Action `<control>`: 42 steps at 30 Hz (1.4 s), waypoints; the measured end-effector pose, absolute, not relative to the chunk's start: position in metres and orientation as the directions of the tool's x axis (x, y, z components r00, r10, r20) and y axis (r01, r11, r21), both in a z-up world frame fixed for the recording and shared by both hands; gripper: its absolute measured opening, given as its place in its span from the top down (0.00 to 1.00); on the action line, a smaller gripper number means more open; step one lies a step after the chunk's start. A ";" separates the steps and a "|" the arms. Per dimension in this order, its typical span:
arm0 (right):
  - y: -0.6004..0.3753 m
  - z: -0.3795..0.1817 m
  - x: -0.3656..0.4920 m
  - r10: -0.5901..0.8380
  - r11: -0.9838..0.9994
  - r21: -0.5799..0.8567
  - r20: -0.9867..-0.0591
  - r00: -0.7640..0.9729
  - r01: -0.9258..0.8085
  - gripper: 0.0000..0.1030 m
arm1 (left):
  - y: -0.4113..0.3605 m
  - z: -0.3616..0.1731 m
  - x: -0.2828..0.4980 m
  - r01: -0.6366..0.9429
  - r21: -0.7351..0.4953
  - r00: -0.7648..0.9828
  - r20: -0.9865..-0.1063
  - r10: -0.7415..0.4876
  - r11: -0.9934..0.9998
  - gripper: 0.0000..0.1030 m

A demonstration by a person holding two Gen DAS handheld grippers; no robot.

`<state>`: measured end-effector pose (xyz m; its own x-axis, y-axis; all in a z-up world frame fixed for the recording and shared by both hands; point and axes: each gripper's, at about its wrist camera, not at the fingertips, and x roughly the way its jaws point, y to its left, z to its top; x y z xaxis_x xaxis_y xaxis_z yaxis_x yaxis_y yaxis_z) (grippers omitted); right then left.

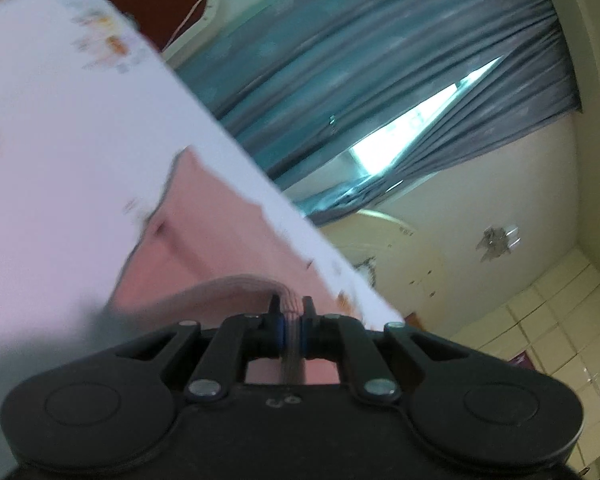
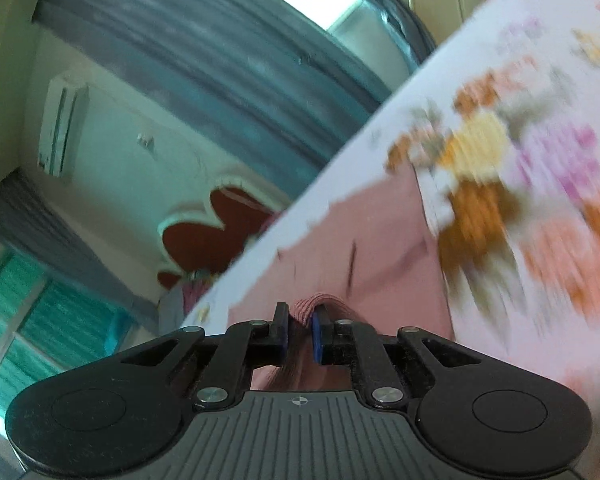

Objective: Fold small clothes

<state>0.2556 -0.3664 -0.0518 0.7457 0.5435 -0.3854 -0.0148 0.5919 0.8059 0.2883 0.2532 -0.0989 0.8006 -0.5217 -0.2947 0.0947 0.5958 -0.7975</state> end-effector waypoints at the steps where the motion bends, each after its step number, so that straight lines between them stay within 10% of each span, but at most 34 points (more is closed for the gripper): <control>1: -0.368 -0.048 0.275 0.534 0.587 0.810 -0.379 0.756 -0.009 0.90 | 0.253 -0.096 0.310 0.095 -0.805 0.800 -0.288 -0.526 0.585 0.93; 13: -0.373 -0.145 0.507 0.492 0.560 0.784 -0.574 0.655 0.267 0.89 | 0.248 -0.161 0.532 -0.086 -0.784 0.718 -0.477 -0.508 0.614 0.82; 15: -0.373 -0.165 0.523 0.463 0.579 0.760 -0.604 0.649 0.295 0.62 | 0.252 -0.167 0.541 -0.102 -0.788 0.729 -0.475 -0.493 0.608 0.55; 16: -0.376 -0.170 0.526 0.433 0.582 0.747 -0.619 0.655 0.321 0.25 | 0.255 -0.167 0.541 -0.078 -0.796 0.737 -0.452 -0.502 0.601 0.50; 19: -0.385 -0.162 0.518 0.370 0.625 0.733 -0.581 0.725 0.268 0.21 | 0.262 -0.157 0.532 -0.023 -0.757 0.777 -0.425 -0.464 0.653 0.20; 34: -0.307 -0.165 0.554 0.251 0.961 0.274 -0.780 0.573 -0.048 0.63 | 0.192 -0.148 0.579 0.297 -0.224 0.580 -0.730 -0.362 0.928 0.57; 37: -0.294 -0.172 0.560 0.237 0.971 0.207 -0.799 0.553 -0.117 0.88 | 0.195 -0.152 0.581 0.298 -0.231 0.594 -0.715 -0.369 0.926 0.83; 42: -0.301 -0.155 0.544 0.215 0.973 0.214 -0.713 0.668 -0.085 0.91 | 0.208 -0.147 0.560 0.242 -0.309 0.715 -0.584 -0.384 0.920 0.87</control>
<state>0.5436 -0.3010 -0.1550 0.6679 0.2146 -0.7126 -0.0849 0.9732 0.2136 0.5603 0.2076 -0.1474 0.7150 -0.3837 -0.5844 0.2415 0.9200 -0.3086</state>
